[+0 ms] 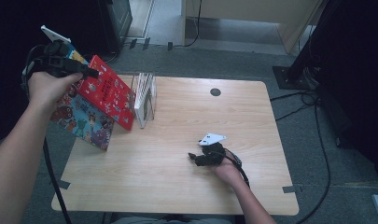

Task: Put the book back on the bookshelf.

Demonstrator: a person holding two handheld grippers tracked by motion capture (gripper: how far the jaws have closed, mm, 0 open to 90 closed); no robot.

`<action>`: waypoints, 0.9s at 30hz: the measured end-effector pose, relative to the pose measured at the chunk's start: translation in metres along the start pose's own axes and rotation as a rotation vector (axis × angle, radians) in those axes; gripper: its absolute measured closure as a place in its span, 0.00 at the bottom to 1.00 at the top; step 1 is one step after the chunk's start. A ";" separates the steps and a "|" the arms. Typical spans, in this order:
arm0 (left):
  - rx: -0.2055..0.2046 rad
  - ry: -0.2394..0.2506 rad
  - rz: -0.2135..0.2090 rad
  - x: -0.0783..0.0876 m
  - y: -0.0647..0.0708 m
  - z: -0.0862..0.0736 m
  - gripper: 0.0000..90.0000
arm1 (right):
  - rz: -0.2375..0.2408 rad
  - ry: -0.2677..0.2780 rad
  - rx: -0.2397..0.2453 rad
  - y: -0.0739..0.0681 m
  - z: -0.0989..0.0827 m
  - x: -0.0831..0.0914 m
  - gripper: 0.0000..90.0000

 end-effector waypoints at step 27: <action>-0.156 -0.029 -0.163 -0.043 0.075 -0.060 0.47 | 0.001 -0.011 0.003 -0.001 0.000 -0.001 0.27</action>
Point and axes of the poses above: each handheld gripper's, and its own axes: x roughly backward along the jaws, z roughly out of its top, y roughly to its right, the point moved 1 cm from there along -x, roughly forward along the jaws, and after that the axes turned 8 degrees about -x, right-handed, at the moved point
